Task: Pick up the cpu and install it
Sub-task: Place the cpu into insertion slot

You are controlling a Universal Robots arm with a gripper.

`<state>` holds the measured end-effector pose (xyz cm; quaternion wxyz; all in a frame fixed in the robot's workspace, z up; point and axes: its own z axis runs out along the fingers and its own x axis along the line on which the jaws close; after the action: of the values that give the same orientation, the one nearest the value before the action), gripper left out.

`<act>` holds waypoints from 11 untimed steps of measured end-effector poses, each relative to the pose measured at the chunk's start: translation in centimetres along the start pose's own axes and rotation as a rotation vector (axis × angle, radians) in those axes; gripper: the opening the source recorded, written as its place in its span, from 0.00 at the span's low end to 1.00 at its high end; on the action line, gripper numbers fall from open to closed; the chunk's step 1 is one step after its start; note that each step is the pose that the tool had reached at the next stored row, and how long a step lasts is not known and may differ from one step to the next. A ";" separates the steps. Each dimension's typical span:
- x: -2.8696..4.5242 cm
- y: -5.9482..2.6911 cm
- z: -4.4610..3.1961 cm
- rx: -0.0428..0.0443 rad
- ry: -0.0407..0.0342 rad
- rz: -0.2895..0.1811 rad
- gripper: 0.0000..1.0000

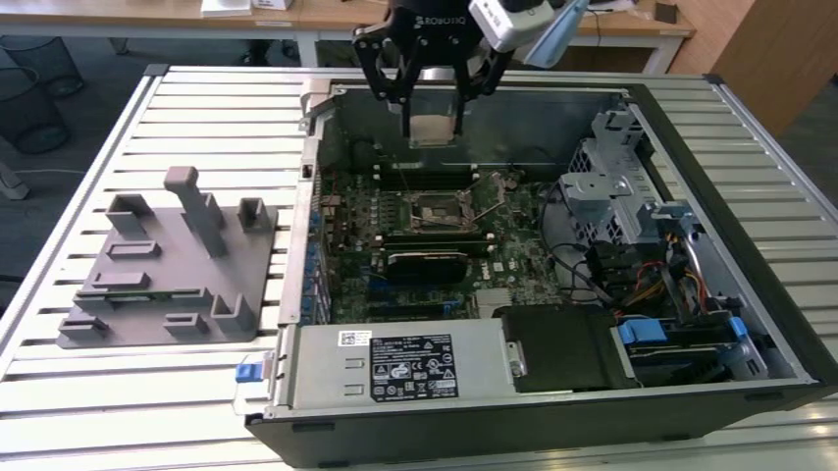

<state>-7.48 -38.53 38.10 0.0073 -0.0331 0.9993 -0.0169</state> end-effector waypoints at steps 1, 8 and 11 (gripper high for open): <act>-0.10 -0.01 0.00 0.0002 0.0000 0.001 0.54; -0.36 -0.02 0.09 0.0030 0.0025 0.069 0.54; -0.36 -0.01 0.15 0.0038 0.0045 0.122 0.54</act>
<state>-7.12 -38.52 37.96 0.0061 0.0282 0.9994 -0.0184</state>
